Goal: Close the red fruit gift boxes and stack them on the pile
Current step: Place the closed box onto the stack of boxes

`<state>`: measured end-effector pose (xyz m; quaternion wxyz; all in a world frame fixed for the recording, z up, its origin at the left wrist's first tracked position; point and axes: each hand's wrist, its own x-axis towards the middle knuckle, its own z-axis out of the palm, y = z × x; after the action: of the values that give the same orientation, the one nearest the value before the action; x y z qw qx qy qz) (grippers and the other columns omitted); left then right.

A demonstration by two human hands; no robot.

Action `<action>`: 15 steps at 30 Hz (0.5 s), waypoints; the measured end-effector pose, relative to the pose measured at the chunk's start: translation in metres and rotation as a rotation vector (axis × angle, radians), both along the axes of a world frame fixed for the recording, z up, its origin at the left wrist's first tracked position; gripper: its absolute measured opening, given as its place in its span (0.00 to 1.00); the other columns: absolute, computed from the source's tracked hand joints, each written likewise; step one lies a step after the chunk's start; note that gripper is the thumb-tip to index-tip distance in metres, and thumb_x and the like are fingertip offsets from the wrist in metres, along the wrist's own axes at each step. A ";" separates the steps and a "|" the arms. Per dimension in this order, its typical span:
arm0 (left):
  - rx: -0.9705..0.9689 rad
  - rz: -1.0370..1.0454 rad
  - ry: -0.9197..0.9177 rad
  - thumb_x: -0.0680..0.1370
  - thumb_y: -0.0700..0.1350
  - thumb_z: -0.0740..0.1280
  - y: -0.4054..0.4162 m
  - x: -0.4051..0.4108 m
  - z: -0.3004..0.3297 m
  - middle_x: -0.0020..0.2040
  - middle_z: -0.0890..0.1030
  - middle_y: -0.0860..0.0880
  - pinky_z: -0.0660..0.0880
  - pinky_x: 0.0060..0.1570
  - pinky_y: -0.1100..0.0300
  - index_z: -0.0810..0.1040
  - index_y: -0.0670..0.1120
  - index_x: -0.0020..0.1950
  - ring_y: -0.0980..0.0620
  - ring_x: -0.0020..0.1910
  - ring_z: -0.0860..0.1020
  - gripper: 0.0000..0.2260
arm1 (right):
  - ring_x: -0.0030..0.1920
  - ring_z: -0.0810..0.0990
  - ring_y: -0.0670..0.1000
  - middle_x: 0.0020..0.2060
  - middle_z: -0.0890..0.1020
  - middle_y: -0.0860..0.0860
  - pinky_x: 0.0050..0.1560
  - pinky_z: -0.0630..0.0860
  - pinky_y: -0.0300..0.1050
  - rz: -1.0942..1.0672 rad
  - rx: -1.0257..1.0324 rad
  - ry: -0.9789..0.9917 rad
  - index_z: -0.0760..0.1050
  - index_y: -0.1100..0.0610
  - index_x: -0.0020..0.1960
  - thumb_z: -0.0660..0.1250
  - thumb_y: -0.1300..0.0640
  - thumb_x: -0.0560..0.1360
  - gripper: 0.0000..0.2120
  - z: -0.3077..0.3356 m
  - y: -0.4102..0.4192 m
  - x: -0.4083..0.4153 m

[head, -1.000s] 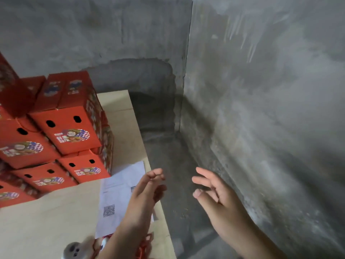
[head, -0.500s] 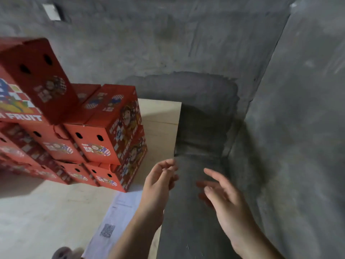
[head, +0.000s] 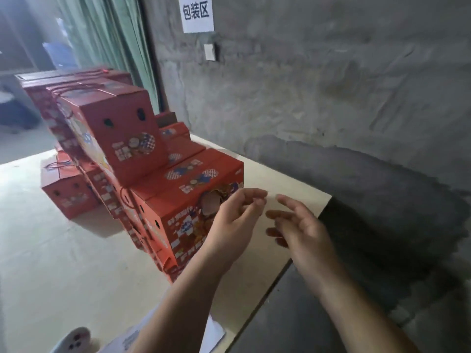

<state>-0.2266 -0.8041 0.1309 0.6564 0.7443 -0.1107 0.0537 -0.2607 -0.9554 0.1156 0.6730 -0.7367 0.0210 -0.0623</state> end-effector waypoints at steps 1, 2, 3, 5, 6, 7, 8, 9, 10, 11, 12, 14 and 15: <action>0.011 0.026 -0.014 0.84 0.45 0.66 -0.003 0.017 0.001 0.52 0.85 0.60 0.80 0.52 0.62 0.83 0.56 0.58 0.59 0.52 0.83 0.08 | 0.52 0.85 0.43 0.54 0.84 0.36 0.48 0.82 0.40 0.036 -0.010 -0.020 0.75 0.33 0.67 0.64 0.52 0.84 0.17 0.002 -0.005 0.023; 0.028 0.049 -0.028 0.84 0.46 0.66 -0.005 0.036 0.002 0.53 0.85 0.61 0.80 0.52 0.64 0.82 0.57 0.58 0.61 0.53 0.83 0.08 | 0.53 0.85 0.43 0.55 0.84 0.37 0.48 0.82 0.40 0.073 -0.021 -0.036 0.74 0.33 0.67 0.63 0.53 0.84 0.18 0.004 -0.008 0.046; 0.045 0.070 -0.055 0.84 0.47 0.66 -0.006 0.054 0.003 0.53 0.84 0.63 0.79 0.50 0.66 0.82 0.58 0.58 0.62 0.54 0.82 0.08 | 0.54 0.85 0.43 0.55 0.84 0.38 0.47 0.82 0.39 0.110 -0.030 -0.050 0.74 0.33 0.68 0.63 0.54 0.84 0.18 0.005 -0.011 0.069; 0.066 0.107 -0.114 0.84 0.46 0.66 -0.007 0.094 0.010 0.52 0.84 0.63 0.78 0.47 0.69 0.82 0.57 0.59 0.63 0.53 0.82 0.08 | 0.55 0.85 0.43 0.56 0.84 0.38 0.47 0.81 0.38 0.176 -0.039 -0.069 0.74 0.31 0.67 0.64 0.53 0.84 0.18 0.008 -0.015 0.117; 0.083 0.131 -0.136 0.84 0.45 0.66 -0.006 0.115 0.016 0.52 0.84 0.63 0.79 0.46 0.68 0.82 0.55 0.60 0.62 0.52 0.83 0.09 | 0.55 0.84 0.42 0.57 0.83 0.36 0.46 0.81 0.36 0.203 -0.043 -0.072 0.73 0.29 0.67 0.64 0.51 0.84 0.18 0.010 -0.016 0.139; 0.109 0.163 -0.155 0.84 0.45 0.65 -0.005 0.132 0.019 0.52 0.84 0.62 0.80 0.46 0.66 0.82 0.54 0.61 0.61 0.51 0.83 0.09 | 0.54 0.84 0.40 0.57 0.82 0.35 0.45 0.80 0.34 0.235 -0.048 -0.064 0.72 0.28 0.66 0.65 0.49 0.84 0.17 0.012 -0.016 0.159; 0.144 0.186 -0.174 0.84 0.46 0.65 -0.004 0.149 0.024 0.52 0.84 0.62 0.81 0.46 0.64 0.82 0.54 0.61 0.60 0.50 0.83 0.09 | 0.54 0.84 0.40 0.56 0.82 0.33 0.44 0.80 0.33 0.262 -0.052 -0.062 0.72 0.28 0.66 0.65 0.48 0.83 0.17 0.014 -0.015 0.178; 0.186 0.194 -0.173 0.83 0.47 0.65 -0.002 0.168 0.030 0.52 0.84 0.63 0.81 0.45 0.64 0.82 0.54 0.61 0.60 0.49 0.83 0.09 | 0.54 0.84 0.40 0.56 0.82 0.33 0.45 0.81 0.34 0.281 -0.053 -0.063 0.72 0.28 0.66 0.65 0.48 0.83 0.17 0.016 -0.015 0.199; 0.219 0.202 -0.151 0.83 0.47 0.65 0.001 0.187 0.034 0.52 0.84 0.63 0.80 0.44 0.64 0.82 0.56 0.60 0.60 0.49 0.83 0.09 | 0.55 0.84 0.41 0.56 0.82 0.33 0.48 0.81 0.37 0.293 -0.061 -0.056 0.72 0.28 0.66 0.65 0.48 0.83 0.17 0.016 -0.014 0.219; 0.237 0.217 -0.123 0.83 0.47 0.66 0.005 0.207 0.039 0.51 0.84 0.63 0.79 0.43 0.65 0.82 0.57 0.59 0.61 0.48 0.83 0.08 | 0.56 0.84 0.42 0.57 0.81 0.34 0.52 0.81 0.39 0.307 -0.070 -0.052 0.72 0.28 0.66 0.65 0.47 0.83 0.17 0.017 -0.012 0.238; 0.256 0.239 -0.094 0.83 0.46 0.67 0.010 0.226 0.043 0.50 0.84 0.62 0.78 0.43 0.65 0.82 0.58 0.58 0.61 0.47 0.82 0.08 | 0.57 0.83 0.42 0.58 0.81 0.34 0.53 0.80 0.40 0.325 -0.074 -0.050 0.72 0.29 0.67 0.65 0.45 0.81 0.17 0.018 -0.009 0.256; 0.340 0.300 -0.048 0.82 0.47 0.68 0.022 0.266 0.047 0.51 0.83 0.60 0.76 0.43 0.63 0.82 0.58 0.58 0.61 0.45 0.81 0.07 | 0.55 0.83 0.42 0.58 0.81 0.35 0.49 0.81 0.38 0.358 -0.083 -0.057 0.72 0.30 0.68 0.63 0.43 0.77 0.21 0.018 -0.001 0.295; 0.412 0.340 -0.036 0.82 0.48 0.68 0.029 0.286 0.048 0.52 0.83 0.60 0.76 0.44 0.62 0.82 0.57 0.59 0.61 0.46 0.81 0.07 | 0.54 0.83 0.42 0.59 0.81 0.35 0.47 0.81 0.37 0.380 -0.091 -0.064 0.72 0.31 0.69 0.63 0.44 0.77 0.22 0.016 0.005 0.315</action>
<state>0.0594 -0.7750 0.1788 0.4704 0.8692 -0.0041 0.1527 0.0540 -0.9506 0.1319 0.6390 -0.7547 -0.1426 0.0417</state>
